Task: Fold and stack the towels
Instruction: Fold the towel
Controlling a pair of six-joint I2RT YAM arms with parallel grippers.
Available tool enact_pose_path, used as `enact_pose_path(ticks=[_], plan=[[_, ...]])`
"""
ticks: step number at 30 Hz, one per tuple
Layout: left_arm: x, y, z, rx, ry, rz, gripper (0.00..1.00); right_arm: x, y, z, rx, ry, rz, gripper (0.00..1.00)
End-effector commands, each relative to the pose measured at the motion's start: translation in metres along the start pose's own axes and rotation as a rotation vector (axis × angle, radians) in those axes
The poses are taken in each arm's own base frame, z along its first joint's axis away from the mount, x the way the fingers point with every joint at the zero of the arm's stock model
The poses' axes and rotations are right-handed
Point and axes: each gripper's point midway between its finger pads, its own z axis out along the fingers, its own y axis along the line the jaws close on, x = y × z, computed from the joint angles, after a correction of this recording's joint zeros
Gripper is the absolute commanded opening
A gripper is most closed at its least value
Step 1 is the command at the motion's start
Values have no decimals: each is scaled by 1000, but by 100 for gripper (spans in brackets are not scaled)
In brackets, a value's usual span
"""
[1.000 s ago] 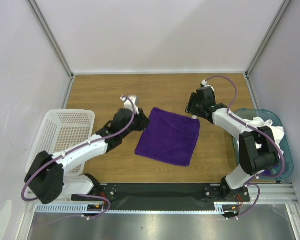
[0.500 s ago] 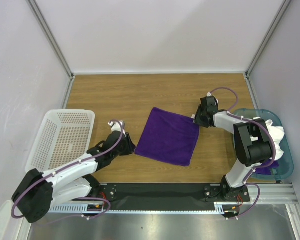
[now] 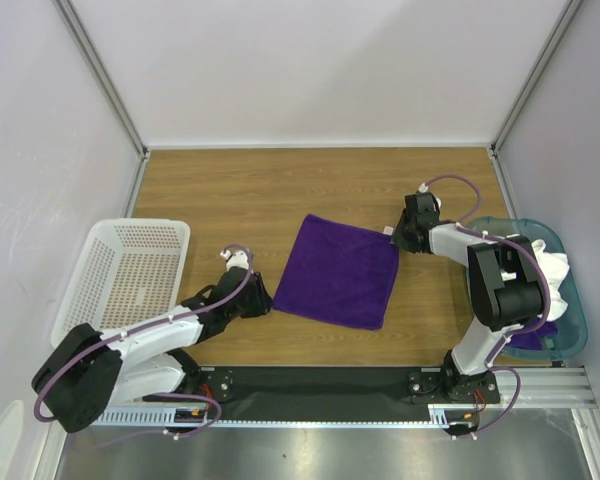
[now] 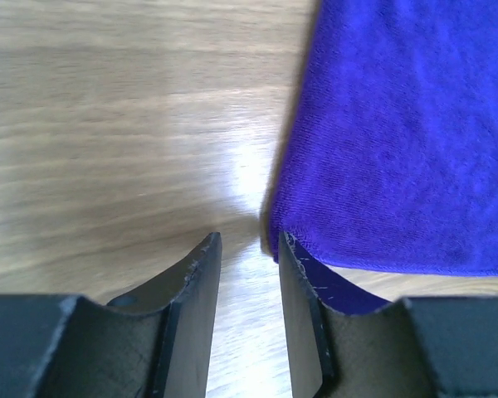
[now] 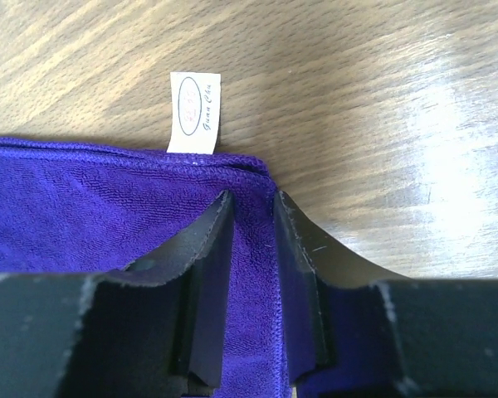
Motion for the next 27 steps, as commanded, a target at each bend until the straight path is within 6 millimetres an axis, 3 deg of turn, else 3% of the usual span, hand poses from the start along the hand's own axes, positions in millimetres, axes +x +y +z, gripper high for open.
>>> enact_pose_path(ticks=[1,7,13,20,21,27], plan=[[-3,-19,5,87,-2,18,39,31,-29,7,89,81,8,31],[-11,-22,6,83,-9,47,38,40,-40,4,124,93,22,27],[-40,-24,-4,3,-52,87,35,51,-56,-8,165,98,55,24],[-82,-59,-25,95,-148,100,36,65,-52,-37,85,56,184,19],[-84,-61,-25,96,-150,104,36,75,-57,-39,90,71,196,19],[-85,-86,-14,147,-91,63,28,78,-55,-59,74,19,234,18]])
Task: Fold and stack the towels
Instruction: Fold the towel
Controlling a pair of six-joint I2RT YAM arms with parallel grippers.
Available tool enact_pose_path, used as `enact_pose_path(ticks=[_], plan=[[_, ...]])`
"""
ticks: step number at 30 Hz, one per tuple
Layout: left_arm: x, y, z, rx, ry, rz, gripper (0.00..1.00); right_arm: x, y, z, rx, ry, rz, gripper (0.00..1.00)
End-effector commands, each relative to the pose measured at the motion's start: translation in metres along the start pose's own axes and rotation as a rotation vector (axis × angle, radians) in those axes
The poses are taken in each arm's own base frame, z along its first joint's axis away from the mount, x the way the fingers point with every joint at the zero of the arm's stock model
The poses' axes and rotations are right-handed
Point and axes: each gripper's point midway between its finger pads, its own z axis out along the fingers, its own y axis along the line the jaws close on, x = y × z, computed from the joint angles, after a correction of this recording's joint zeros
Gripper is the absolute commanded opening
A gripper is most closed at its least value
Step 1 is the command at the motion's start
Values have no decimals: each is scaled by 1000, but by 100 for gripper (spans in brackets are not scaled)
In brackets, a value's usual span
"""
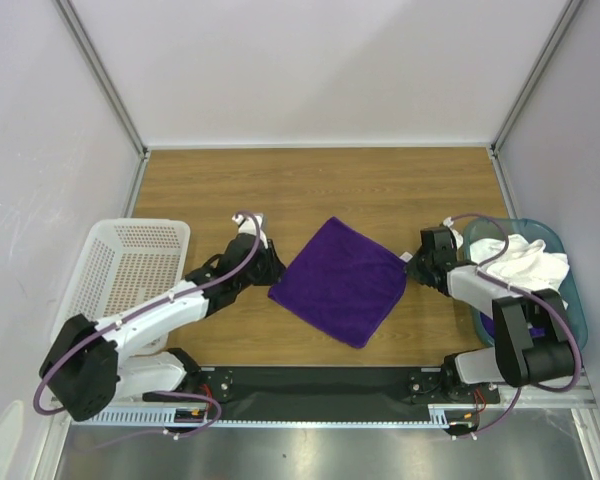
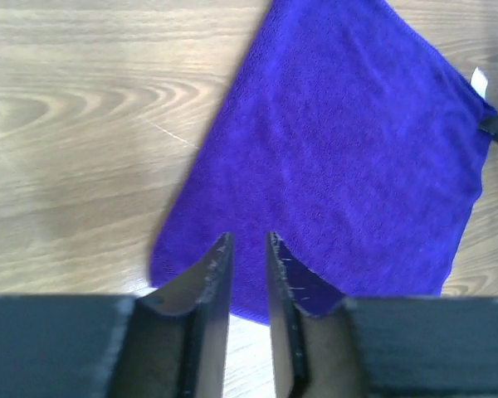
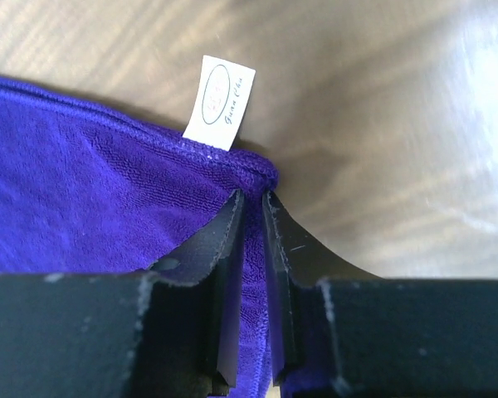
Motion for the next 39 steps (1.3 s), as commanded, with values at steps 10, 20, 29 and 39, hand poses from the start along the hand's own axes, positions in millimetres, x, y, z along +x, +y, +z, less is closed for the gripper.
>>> enact_pose_path(ticks=[10,20,29,39], plan=[[46,8,32,-57,100,-188,18,47,-32,-26,74,42,49,20],[51,42,57,-248,190,-97,15,55,-25,-33,48,65,53,21],[22,78,79,-323,252,22,15,74,-23,-35,45,93,55,20],[-21,93,110,-365,265,147,15,100,1,-56,-13,90,64,21]])
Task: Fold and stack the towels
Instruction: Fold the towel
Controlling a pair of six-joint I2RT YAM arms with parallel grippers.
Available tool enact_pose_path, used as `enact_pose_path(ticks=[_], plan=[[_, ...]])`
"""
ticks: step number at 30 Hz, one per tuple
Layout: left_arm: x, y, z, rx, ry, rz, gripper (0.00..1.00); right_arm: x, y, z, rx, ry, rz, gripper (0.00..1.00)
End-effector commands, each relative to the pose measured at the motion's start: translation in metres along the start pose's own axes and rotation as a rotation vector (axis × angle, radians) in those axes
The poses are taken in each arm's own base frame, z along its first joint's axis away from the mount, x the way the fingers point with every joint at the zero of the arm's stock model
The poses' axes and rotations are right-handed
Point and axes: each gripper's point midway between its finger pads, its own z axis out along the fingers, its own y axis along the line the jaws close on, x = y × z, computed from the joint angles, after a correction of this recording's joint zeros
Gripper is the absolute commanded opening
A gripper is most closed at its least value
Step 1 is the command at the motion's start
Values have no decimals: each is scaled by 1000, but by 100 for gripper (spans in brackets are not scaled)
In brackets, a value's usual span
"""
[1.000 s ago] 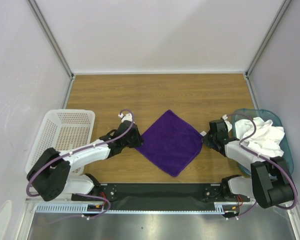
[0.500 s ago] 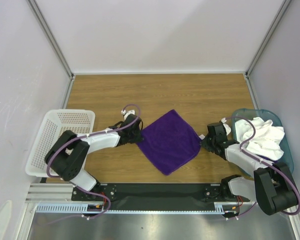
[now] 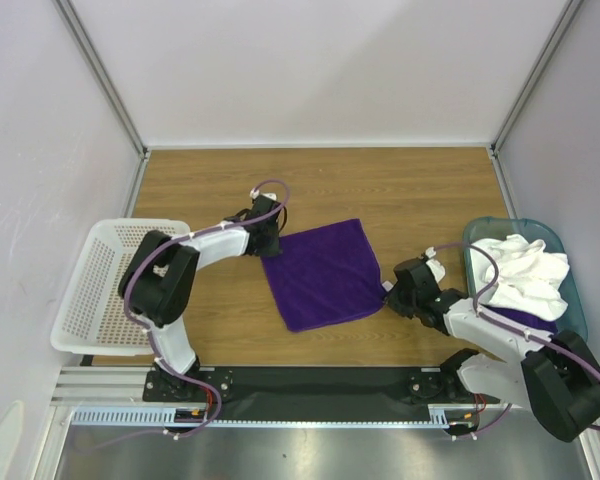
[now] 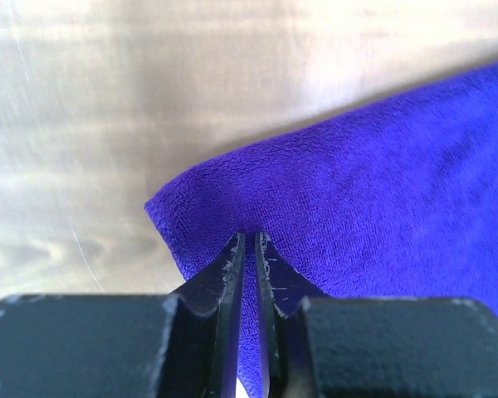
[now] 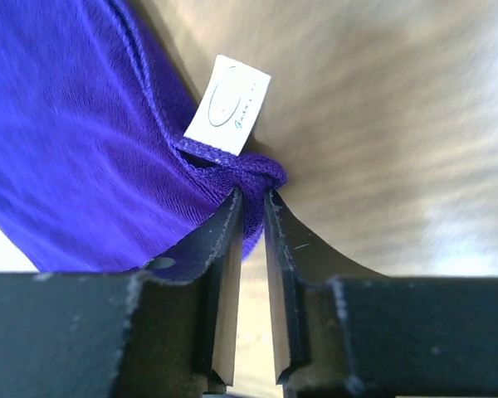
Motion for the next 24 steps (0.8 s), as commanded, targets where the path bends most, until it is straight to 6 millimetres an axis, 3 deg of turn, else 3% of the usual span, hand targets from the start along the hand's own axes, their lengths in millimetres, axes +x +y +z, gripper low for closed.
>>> enact_pose_path(ticks=[1,5,7,10,12,13,17,18,21,23,24], plan=[[-20,10,12,-36,7,96,15,13,-15,-9,70,8,1,23],[-35,-3,19,13,-3,186,15,10,-2,-25,30,6,-19,42],[-46,-12,18,47,-25,209,15,-2,9,-37,11,-19,-35,52],[-67,-20,10,62,-72,238,15,-30,36,-57,-58,-108,-78,56],[-83,-24,0,72,-110,238,15,-48,48,-63,-75,-179,-139,57],[-95,-29,-8,86,-136,237,15,-63,67,-70,-118,-225,-143,57],[-120,-43,-43,138,-198,200,17,-91,101,-69,-149,-293,-222,56],[-127,-49,-63,160,-235,190,18,-94,107,-67,-163,-289,-263,56],[-113,-50,-88,179,-277,131,21,-107,130,-48,-215,-264,-311,57],[-101,-52,-96,206,-279,39,21,-110,130,-22,-186,-199,-318,56],[-88,-47,-98,223,-283,9,21,-122,142,-20,-219,-187,-307,56]])
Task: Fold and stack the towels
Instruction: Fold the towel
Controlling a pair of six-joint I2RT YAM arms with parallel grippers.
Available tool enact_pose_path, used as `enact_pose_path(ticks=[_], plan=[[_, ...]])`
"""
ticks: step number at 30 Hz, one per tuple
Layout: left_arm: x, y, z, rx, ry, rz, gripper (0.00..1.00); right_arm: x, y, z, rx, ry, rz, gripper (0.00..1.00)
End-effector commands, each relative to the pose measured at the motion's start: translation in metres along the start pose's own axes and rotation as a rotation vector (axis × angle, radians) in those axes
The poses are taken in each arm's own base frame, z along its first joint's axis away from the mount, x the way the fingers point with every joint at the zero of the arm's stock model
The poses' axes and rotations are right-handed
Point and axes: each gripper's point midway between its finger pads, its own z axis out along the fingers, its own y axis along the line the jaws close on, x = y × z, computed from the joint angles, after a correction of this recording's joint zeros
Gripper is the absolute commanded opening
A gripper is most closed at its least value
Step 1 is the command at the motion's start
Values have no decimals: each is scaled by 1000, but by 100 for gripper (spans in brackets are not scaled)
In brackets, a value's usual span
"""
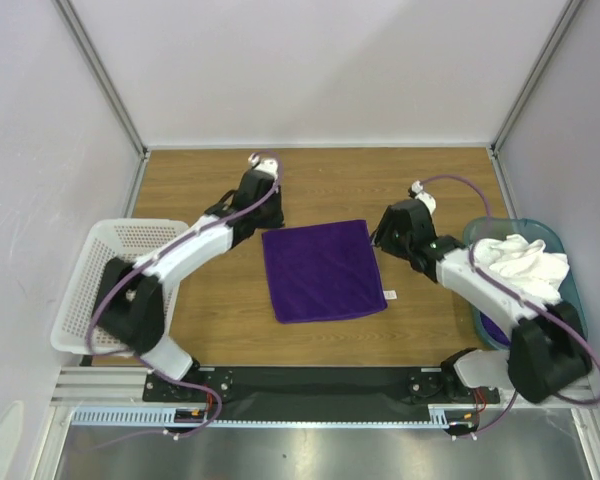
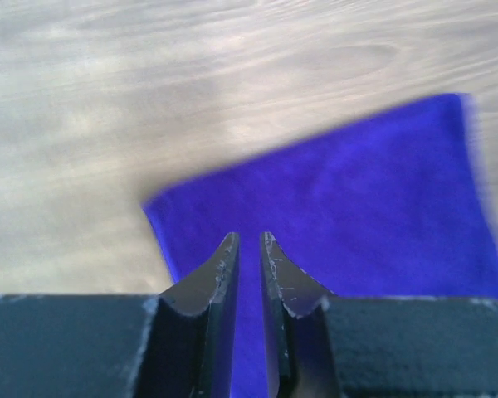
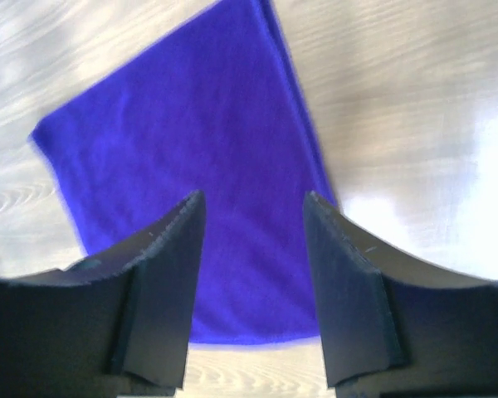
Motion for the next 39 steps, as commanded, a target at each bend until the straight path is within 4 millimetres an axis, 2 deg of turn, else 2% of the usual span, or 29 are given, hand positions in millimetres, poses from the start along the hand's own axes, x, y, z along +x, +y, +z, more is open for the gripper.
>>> enact_pose_path(ticks=[1,2,3,4,6,7,8,9,11,13,14,15,17,19,25,32,35,39], plan=[[10,-11,-33,56,-70,-180,21,-32,22,26,-95,10,-51,54],[16,-12,-35,61,-73,-209,21,-26,20,42,-82,44,-65,54],[31,-7,-32,55,-67,-232,21,-40,34,46,-129,24,-68,53],[32,-8,-36,63,-83,-280,21,-40,37,53,-132,30,-91,52],[35,-7,-33,66,-102,-306,22,-32,41,73,-139,70,-126,51],[40,-3,-29,49,-97,-310,22,-42,53,77,-154,56,-133,47],[41,0,-25,32,-97,-310,21,-42,55,83,-155,58,-152,45],[37,1,-22,17,-106,-308,21,-31,50,98,-133,90,-161,43],[43,10,-7,-32,-79,-296,20,-34,56,110,-135,89,-163,36],[39,14,2,-66,-74,-295,20,-23,49,128,-109,121,-159,27],[43,20,12,-87,-55,-298,19,-23,51,132,-108,124,-162,24],[38,22,17,-94,-62,-303,19,-14,45,141,-90,147,-162,22],[38,29,29,-111,-55,-307,18,-10,41,148,-76,156,-160,18],[29,28,36,-105,-62,-311,17,-1,33,156,-54,176,-160,15],[29,34,64,-137,-33,-289,17,8,11,169,19,190,-155,14],[36,47,90,-150,17,-321,16,-2,-15,174,97,162,-106,14],[31,46,96,-119,14,-333,17,-3,-24,174,128,146,-82,14],[15,36,100,-37,-22,-305,17,-1,-37,169,167,131,-49,13]])
